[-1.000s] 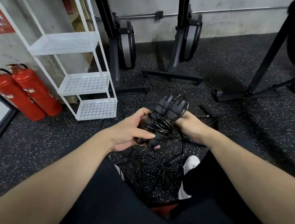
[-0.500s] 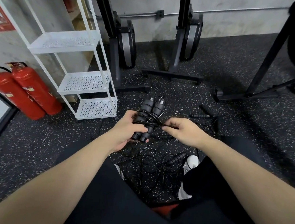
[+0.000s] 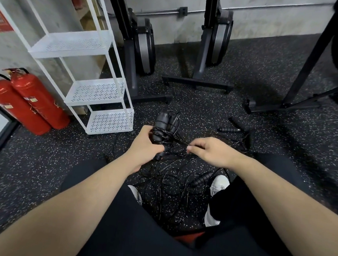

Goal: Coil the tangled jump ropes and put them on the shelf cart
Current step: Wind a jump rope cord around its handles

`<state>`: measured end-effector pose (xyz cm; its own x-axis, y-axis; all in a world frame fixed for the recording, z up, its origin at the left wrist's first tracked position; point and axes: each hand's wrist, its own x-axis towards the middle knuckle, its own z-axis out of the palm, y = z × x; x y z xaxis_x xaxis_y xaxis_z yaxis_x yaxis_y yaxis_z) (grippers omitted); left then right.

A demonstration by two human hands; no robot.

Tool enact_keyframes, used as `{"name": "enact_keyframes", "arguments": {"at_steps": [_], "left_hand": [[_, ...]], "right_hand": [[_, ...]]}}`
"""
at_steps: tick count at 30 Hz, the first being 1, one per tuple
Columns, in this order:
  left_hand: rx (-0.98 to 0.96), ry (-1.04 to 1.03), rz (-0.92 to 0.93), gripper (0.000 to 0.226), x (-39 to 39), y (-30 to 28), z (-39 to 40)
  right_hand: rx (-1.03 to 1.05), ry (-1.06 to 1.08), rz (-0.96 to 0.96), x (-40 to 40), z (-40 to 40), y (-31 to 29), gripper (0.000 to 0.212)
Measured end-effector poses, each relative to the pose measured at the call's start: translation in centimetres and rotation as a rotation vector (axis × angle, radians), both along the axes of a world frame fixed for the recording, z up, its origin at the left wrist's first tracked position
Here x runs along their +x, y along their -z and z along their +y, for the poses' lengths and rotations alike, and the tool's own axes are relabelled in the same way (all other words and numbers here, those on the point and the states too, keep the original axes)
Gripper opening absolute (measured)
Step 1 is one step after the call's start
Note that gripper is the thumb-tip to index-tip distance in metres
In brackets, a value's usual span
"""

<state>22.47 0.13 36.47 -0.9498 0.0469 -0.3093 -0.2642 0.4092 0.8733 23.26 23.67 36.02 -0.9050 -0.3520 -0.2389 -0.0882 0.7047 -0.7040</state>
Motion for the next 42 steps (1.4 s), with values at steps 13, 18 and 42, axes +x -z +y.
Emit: {"name": "enact_keyframes", "arguments": {"at_steps": [13,18,42], "left_hand": [[-0.262,0.029,0.078,0.056,-0.8,0.9,0.5],[-0.62,0.192,0.038,0.057,-0.8,1.5,0.8],[-1.227,0.905,0.495,0.052,2.1,1.7,3.0]], "right_hand": [[0.118,-0.039,0.103,0.7,-1.4,-1.0,0.028],[0.081,-0.063,0.028,1.3,-1.4,-0.9,0.029],[-0.024,-0.07,0.184,0.6,-1.4,-0.2,0.023]]}}
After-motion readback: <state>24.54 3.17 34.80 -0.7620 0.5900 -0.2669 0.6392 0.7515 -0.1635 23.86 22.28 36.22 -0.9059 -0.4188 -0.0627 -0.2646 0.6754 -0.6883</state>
